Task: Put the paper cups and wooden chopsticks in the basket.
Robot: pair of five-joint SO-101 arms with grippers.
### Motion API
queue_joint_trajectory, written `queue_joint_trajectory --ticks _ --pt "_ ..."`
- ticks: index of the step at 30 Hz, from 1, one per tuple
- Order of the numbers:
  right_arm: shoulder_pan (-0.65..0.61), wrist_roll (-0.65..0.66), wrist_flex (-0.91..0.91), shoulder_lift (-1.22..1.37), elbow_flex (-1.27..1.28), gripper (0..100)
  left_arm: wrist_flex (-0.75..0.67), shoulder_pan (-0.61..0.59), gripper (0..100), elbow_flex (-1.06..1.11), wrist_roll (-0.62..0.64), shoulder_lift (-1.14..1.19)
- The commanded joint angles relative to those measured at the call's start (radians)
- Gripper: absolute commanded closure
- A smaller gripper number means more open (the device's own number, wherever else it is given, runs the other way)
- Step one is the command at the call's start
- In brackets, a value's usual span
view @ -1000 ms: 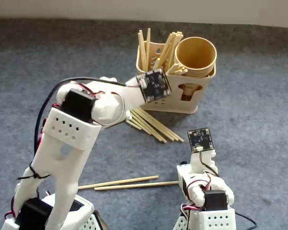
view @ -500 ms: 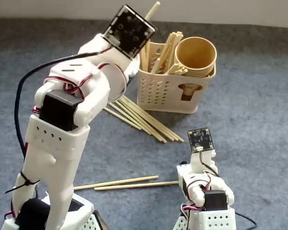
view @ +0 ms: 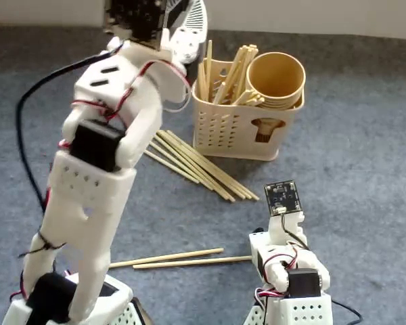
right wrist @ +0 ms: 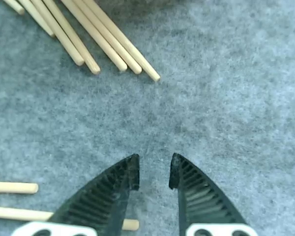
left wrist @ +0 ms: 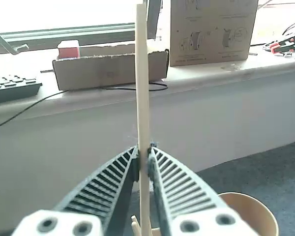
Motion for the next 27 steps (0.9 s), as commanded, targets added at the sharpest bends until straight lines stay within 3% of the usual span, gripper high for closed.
queue_joint_trajectory --ticks 1,8,21,27 --pt "-0.002 0.011 0.005 -0.010 0.117 87.9 -0.103 0.021 99 -0.010 0.014 0.076" --pt "-0.002 0.011 0.005 -0.010 0.117 87.9 -0.141 0.033 99 -0.002 0.081 0.130" --pt "-0.002 0.011 0.005 -0.010 0.117 87.9 -0.138 0.028 99 -0.002 0.084 0.203" --pt "-0.002 0.011 0.005 -0.010 0.117 87.9 -0.074 0.016 91 -0.010 0.086 0.199"
